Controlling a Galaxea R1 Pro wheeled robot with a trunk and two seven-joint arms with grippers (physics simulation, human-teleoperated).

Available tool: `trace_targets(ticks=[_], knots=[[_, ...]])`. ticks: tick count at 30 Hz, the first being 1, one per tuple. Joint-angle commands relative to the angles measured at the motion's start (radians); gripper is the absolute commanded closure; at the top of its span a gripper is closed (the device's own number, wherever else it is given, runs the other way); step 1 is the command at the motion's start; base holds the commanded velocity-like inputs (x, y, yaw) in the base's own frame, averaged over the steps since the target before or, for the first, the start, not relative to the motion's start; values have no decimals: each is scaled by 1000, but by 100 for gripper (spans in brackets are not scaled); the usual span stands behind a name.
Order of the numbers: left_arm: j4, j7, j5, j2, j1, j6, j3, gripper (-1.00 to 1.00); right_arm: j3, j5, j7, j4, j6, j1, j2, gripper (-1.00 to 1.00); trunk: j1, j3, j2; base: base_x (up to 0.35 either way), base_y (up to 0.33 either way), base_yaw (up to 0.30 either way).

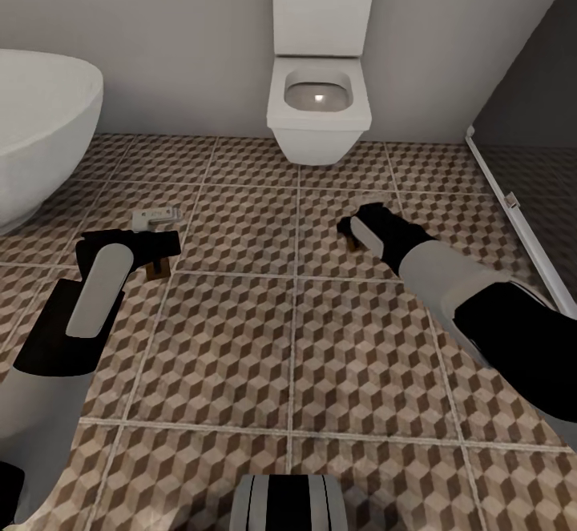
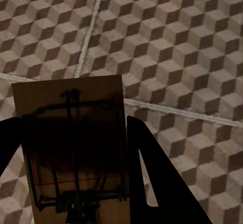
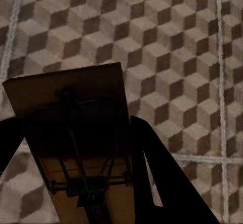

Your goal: Take the four mousetraps from the cabinet in the bathroom and place them on the bathroom floor. Make sure all four end up on the same floor surface, and ensure that at least two of them are either under or directly next to the same bathroom sink.

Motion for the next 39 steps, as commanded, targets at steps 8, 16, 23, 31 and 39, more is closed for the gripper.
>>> trace_targets(ticks=[8,16,23,31,39], knots=[[-1,10,6,1,-1,4,-3,100,12,23,-14,8,-46,-2,4,100,0,-1,0,17,7,0],[-1,10,5,0,-1,4,-3,100,10,23,-14,10,-55,-4,-1,100,0,-1,0,146,63,0],[-1,10,5,0,-1,4,-4,100,9,21,-13,11,-55,-4,-2,100,0,-1,0,34,12,0],[-1,10,4,-1,-1,4,-4,100,17,27,-12,12,-126,0,2,100,0,-1,0,30,5,0],[-1,10,2,-2,-1,4,-4,100,18,23,-12,58,-214,5,2,100,0,-1,0,160,33,0]])
